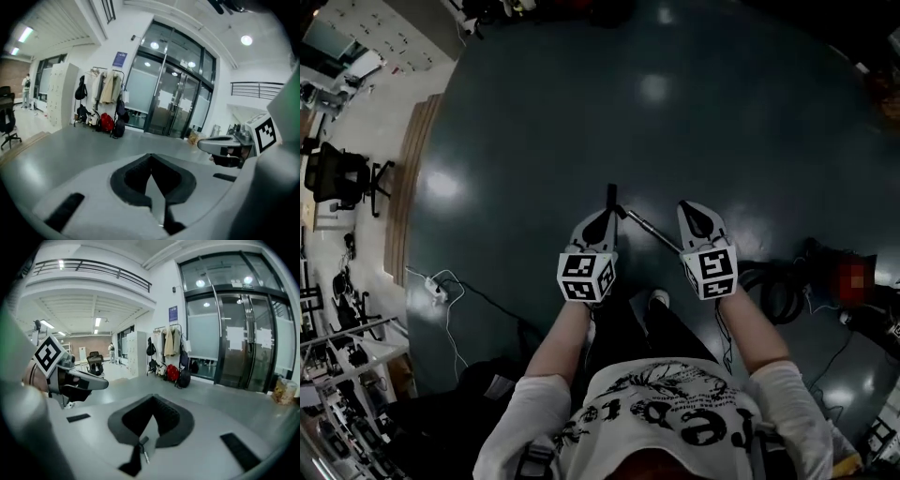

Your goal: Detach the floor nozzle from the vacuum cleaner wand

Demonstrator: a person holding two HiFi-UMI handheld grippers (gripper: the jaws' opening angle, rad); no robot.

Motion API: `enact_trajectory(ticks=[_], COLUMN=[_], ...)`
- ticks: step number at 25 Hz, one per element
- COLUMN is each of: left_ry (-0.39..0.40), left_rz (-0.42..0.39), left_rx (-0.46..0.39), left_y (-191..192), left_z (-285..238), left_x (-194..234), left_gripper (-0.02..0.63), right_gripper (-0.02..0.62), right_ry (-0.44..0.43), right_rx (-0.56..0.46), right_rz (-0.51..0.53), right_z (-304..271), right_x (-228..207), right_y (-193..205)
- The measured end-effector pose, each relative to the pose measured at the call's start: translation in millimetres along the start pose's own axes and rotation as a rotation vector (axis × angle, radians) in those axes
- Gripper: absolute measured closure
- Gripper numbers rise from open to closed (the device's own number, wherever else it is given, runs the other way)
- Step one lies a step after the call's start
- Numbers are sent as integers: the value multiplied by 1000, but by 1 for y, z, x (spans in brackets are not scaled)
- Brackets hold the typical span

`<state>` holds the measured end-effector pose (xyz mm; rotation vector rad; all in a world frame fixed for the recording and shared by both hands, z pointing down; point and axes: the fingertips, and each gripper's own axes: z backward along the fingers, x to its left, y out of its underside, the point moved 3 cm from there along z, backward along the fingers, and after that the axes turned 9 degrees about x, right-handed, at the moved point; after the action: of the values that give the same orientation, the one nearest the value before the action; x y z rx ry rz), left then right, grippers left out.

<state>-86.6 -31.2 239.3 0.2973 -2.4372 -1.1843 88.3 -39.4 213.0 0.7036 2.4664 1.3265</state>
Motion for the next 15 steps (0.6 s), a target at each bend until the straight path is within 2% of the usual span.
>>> enact_trajectory(ticks=[2, 4, 7, 9, 12, 15], left_ry=[-23, -28, -43, -39, -43, -53], left_rz=[47, 58, -5, -50, -80, -92], left_rx=[-63, -102, -139, -127, -118, -147], left_y=[-22, -31, -33, -23, -13, -17], left_z=[30, 55, 82, 96, 117, 133], left_x=[-25, -51, -78, -94, -112, -121], left_gripper=[601, 601, 601, 601, 601, 601], right_gripper=[592, 592, 592, 592, 592, 592], right_ry=[15, 28, 35, 28, 27, 19], right_rx=[-60, -103, -147, -146, -141, -160], right_rz=[15, 27, 7, -44, -100, -80], right_z=[40, 75, 111, 129, 152, 168], right_x=[-7, -10, -10, -6, 2, 11], right_y=[-24, -34, -36, -26, -14, -15])
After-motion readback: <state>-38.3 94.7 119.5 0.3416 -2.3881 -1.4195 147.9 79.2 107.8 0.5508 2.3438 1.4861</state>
